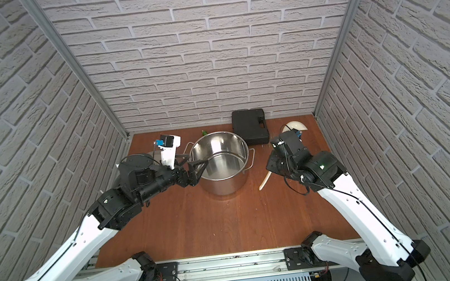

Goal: Stir the soup with a spoon
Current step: Adjust the spoon.

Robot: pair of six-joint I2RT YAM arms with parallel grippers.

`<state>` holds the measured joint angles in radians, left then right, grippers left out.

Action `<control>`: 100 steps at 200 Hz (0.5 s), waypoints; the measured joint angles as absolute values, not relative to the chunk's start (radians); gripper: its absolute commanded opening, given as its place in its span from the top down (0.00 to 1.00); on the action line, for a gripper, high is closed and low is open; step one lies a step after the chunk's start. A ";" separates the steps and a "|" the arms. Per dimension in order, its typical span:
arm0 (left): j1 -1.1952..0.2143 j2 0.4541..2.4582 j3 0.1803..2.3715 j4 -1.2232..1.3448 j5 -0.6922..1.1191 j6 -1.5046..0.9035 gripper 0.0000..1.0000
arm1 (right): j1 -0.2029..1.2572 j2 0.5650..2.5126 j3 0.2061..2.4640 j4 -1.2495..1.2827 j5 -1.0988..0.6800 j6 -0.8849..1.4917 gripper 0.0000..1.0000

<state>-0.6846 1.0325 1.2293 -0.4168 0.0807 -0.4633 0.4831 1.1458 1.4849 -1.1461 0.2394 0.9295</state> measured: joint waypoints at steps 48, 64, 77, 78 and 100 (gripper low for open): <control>-0.989 1.053 1.287 -0.496 -0.197 -0.041 0.37 | 0.484 1.337 1.692 -1.171 0.166 0.899 0.98; -1.098 1.054 1.262 -0.495 -0.322 0.075 0.39 | 0.493 1.381 1.723 -1.166 0.146 0.915 0.98; -1.166 1.059 1.233 -0.476 -0.423 0.151 0.39 | 0.502 1.399 1.728 -1.153 0.132 0.944 0.98; -1.169 1.060 1.231 -0.473 -0.429 0.157 0.39 | 0.503 1.399 1.728 -1.152 0.131 0.947 0.98; -1.245 1.093 1.174 -0.378 -0.574 0.281 0.43 | 0.525 1.414 1.731 -1.125 0.105 1.020 0.98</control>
<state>-1.2449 1.0927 1.1744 -0.3782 -0.5739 0.2810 0.5251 1.4143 1.7309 -1.1252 0.1055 1.0203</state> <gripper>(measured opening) 0.586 0.099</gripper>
